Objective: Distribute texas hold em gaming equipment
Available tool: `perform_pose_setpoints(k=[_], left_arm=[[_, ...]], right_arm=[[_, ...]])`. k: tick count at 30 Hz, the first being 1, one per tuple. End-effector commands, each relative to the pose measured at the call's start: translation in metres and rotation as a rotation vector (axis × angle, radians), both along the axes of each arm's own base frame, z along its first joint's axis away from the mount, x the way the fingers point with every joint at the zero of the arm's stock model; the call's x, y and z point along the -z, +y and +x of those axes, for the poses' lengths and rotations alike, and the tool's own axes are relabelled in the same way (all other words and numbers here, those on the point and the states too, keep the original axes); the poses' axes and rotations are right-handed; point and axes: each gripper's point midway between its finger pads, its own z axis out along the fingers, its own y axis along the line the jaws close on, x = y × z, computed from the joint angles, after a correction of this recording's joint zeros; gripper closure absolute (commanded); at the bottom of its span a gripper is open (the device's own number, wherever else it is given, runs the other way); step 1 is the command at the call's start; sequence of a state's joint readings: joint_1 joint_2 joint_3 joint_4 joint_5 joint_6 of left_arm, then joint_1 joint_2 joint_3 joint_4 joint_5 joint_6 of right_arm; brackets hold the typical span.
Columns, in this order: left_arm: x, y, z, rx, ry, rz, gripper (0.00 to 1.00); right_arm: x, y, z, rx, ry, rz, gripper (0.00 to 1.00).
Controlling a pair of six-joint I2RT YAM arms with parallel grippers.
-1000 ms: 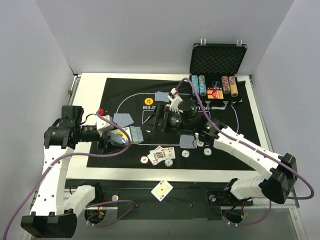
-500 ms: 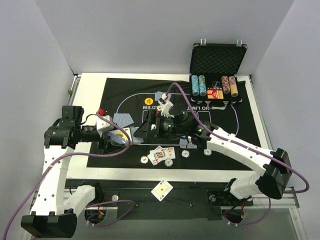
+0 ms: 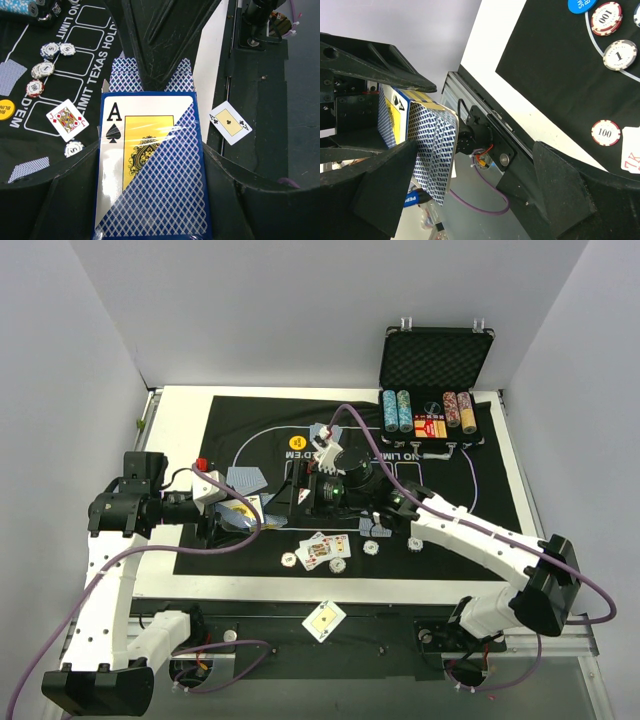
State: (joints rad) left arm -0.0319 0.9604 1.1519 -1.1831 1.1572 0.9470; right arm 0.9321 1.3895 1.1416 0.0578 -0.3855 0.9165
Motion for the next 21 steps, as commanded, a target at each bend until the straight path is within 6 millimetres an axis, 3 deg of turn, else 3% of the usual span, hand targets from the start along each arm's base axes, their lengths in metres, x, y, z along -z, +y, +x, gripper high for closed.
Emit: perform_pose_setpoints(k=[1, 8, 21], left_arm=[[-0.013, -0.006, -0.004, 0.038, -0.047, -0.05, 0.95], [-0.02, -0.006, -0.004, 0.037, -0.057, -0.055, 0.95], [-0.023, -0.007, -0.003, 0.038, -0.058, -0.069, 0.95]], right_arm=[[-0.027, 0.019, -0.003, -0.048, -0.029, 0.089, 0.06], [-0.013, 0.024, 0.001, -0.052, 0.01, 0.078, 0.14], [-0.003, -0.013, 0.013, 0.031, 0.003, 0.04, 0.23]])
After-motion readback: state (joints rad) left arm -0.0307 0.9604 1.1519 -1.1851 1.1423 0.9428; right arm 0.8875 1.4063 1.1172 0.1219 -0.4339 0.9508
